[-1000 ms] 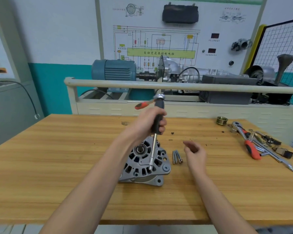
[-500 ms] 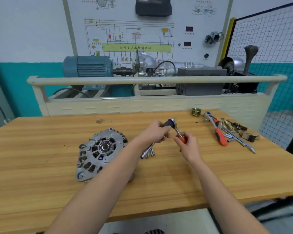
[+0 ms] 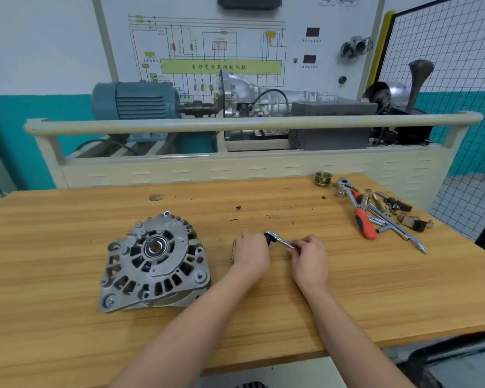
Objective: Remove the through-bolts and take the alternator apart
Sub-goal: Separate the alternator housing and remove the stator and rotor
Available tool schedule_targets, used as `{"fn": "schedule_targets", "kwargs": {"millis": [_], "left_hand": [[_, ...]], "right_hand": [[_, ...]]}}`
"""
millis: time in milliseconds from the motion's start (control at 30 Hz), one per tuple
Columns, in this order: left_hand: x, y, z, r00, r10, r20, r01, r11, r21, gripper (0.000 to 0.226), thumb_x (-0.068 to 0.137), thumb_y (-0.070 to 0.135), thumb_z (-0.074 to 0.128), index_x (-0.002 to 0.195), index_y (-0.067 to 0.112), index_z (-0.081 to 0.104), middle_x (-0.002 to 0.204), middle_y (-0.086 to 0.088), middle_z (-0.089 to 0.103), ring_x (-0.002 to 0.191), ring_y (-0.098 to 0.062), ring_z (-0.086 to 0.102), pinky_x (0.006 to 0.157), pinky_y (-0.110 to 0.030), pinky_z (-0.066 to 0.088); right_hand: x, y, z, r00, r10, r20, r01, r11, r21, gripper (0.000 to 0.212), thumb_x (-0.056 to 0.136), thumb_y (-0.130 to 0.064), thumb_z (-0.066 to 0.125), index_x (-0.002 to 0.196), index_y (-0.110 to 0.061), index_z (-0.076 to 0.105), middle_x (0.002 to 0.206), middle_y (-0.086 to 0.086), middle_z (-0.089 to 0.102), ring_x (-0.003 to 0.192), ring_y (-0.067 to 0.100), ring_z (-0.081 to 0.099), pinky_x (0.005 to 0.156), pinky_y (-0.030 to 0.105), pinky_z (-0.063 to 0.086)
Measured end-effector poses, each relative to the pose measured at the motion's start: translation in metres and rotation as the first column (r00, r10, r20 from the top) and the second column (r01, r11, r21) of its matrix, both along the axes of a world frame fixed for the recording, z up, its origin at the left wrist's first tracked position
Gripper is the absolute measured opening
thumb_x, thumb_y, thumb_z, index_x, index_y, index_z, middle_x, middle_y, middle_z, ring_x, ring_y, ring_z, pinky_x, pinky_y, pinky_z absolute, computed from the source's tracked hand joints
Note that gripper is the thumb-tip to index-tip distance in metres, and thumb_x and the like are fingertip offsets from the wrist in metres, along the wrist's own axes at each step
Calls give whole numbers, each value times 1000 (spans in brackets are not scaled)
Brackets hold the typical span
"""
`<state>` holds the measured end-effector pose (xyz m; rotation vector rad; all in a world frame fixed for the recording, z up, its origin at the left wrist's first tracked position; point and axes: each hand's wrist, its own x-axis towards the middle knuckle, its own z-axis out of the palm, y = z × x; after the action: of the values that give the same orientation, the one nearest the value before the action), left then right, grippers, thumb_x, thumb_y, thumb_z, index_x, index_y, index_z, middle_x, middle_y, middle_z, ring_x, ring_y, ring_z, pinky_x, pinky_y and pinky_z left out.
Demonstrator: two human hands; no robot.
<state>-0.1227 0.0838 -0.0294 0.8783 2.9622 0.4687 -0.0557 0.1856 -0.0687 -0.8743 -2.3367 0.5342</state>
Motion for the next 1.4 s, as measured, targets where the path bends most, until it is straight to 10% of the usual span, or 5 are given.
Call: {"fn": "schedule_targets", "kwargs": {"millis": [333, 533, 700, 900, 1400], "left_hand": [[24, -26, 13, 989, -119, -87, 137, 962, 238, 38, 94, 20, 52, 130, 10, 49, 128, -9, 48, 122, -25, 41, 102, -31, 33], [29, -113, 75, 953, -31, -300, 246, 655, 714, 24, 84, 17, 56, 107, 20, 61, 104, 14, 56, 96, 13, 43, 86, -1, 28], [-26, -187, 81, 947, 242, -211, -103, 851, 514, 42, 89, 35, 55, 124, 12, 58, 125, -5, 59, 109, -22, 56, 94, -36, 45], [-51, -209, 56, 988, 147, -55, -120, 932, 341, 57, 89, 58, 35, 129, 19, 51, 122, -9, 63, 107, -30, 58, 77, -32, 41], [-77, -213, 63, 970, -127, -205, 171, 962, 214, 38, 98, 34, 42, 130, 16, 51, 128, -3, 59, 111, -22, 56, 84, -33, 44]], "right_hand": [[4, -6, 8, 988, -63, 141, 50, 994, 94, 24, 90, -28, 60, 112, -24, 70, 115, 0, 62, 113, 22, 49, 96, 32, 31], [-9, -78, 55, 837, 302, -457, -395, 911, -122, 20, 82, -7, 64, 88, -25, 71, 97, -7, 67, 101, 12, 58, 88, 29, 42], [-55, -137, 96, 723, 564, -398, -687, 644, -336, 22, 94, -25, 58, 113, -20, 68, 115, -9, 66, 113, 8, 57, 97, 28, 46], [-77, -165, 103, 650, 733, -201, -739, 550, -388, 36, 96, -37, 52, 131, -27, 55, 133, -11, 52, 118, 2, 44, 93, 22, 35], [-67, -167, 74, 748, 348, -565, -663, 343, -666, 22, 88, -25, 65, 110, -27, 65, 109, 3, 69, 94, 19, 68, 77, 31, 56]]}}
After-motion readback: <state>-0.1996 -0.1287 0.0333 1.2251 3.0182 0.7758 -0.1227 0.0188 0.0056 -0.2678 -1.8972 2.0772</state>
